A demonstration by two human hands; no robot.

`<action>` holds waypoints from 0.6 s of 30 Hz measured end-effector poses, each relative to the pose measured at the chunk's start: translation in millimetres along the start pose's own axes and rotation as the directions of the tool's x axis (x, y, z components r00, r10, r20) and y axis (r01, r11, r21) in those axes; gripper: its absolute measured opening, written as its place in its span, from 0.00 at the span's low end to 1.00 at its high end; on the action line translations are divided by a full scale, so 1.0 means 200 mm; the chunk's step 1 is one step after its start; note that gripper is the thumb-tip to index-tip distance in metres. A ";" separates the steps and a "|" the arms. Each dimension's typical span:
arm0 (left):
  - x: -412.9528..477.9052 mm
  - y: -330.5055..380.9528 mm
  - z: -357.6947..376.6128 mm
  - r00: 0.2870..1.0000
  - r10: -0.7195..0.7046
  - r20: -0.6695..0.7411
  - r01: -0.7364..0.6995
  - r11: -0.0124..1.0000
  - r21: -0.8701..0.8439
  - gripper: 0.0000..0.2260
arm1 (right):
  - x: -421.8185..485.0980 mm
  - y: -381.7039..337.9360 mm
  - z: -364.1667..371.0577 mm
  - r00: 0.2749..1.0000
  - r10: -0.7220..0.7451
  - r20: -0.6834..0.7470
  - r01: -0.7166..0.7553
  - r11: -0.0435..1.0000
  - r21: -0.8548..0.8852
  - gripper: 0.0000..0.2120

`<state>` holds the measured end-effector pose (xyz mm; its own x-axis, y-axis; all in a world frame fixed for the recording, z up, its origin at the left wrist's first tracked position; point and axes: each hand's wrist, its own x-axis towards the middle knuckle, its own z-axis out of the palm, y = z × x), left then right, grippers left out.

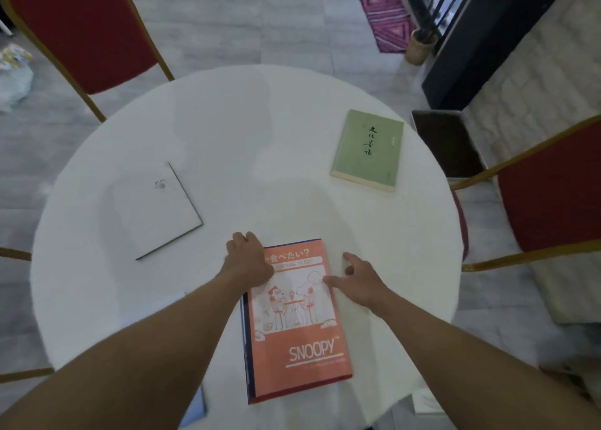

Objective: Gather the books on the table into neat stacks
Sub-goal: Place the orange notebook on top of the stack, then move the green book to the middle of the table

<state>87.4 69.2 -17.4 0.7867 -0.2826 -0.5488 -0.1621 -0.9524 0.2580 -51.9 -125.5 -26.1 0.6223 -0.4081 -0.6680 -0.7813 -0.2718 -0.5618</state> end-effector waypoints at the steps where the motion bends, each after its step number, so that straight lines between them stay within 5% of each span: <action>1: 0.02 0.03 -0.01 1.000 0.028 -0.009 -0.028 1.000 0.013 0.30 | 0.02 0.00 -0.04 1.000 0.004 -0.029 -0.004 1.000 0.001 0.43; 9: 0.31 0.38 -0.08 0.992 0.094 0.086 -0.081 0.986 -0.147 0.28 | 0.34 -0.03 -0.41 0.984 0.027 -0.175 -0.024 0.999 0.021 0.38; 18: 0.74 0.88 -0.13 0.991 0.132 -0.023 -0.134 0.967 -0.216 0.27 | 0.86 -0.15 -0.81 0.947 -0.015 -0.321 0.049 0.994 0.097 0.33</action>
<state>190.4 -136.5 -32.4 0.7720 -0.4031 -0.4914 -0.1335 -0.8587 0.4948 70.8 -327.9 -44.4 0.5856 -0.6624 -0.4672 -0.7419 -0.2057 -0.6382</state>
